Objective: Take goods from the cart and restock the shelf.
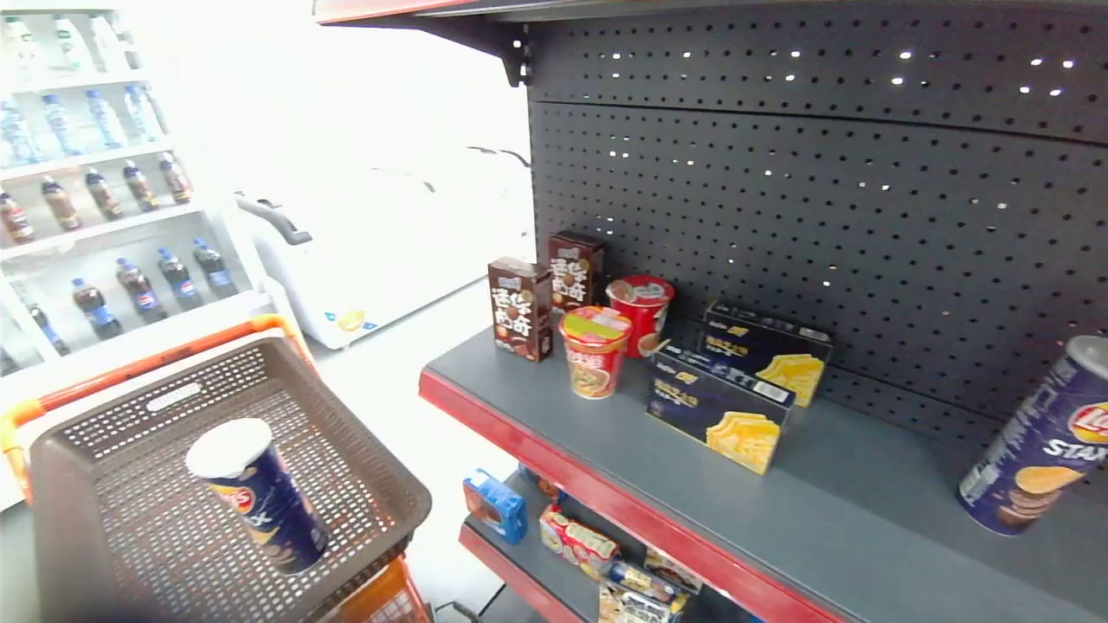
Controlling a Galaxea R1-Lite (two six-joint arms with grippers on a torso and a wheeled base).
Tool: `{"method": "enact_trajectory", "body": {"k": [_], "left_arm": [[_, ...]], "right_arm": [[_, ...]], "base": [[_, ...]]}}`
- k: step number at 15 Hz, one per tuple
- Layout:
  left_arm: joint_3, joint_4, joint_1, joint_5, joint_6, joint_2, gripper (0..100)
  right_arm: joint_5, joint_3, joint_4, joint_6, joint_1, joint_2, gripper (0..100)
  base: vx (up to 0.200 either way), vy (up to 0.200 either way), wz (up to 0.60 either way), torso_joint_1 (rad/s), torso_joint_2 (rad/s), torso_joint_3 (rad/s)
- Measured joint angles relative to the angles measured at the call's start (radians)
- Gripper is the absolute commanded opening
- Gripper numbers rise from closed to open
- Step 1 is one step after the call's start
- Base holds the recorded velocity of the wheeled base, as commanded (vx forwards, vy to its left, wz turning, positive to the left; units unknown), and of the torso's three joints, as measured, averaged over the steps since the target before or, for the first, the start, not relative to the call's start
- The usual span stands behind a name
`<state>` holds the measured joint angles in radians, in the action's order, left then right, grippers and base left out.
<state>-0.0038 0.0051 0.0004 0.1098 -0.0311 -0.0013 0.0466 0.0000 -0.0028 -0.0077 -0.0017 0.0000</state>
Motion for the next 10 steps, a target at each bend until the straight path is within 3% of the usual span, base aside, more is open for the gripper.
{"method": "enact_trajectory", "body": {"k": [2, 6, 10], "left_arm": [[0.000, 0.000, 0.000, 0.001, -0.002, 0.000, 100], [-0.013, 0.010, 0.000, -0.019, -0.006, 0.001, 100], [-0.216, 0.105, 0.004, -0.057, -0.016, 0.167, 100]], "right_arm": [[0.000, 0.000, 0.000, 0.000, 0.000, 0.000, 100], [0.002, 0.000, 0.001, 0.007, -0.001, 0.000, 100], [0.002, 0.000, 0.001, 0.008, 0.000, 0.000, 100]], "base": [[0.000, 0.000, 0.60, 0.002, 0.00, 0.000], [0.000, 0.000, 0.00, 0.000, 0.00, 0.000], [0.000, 0.000, 0.00, 0.000, 0.00, 0.000]]}}
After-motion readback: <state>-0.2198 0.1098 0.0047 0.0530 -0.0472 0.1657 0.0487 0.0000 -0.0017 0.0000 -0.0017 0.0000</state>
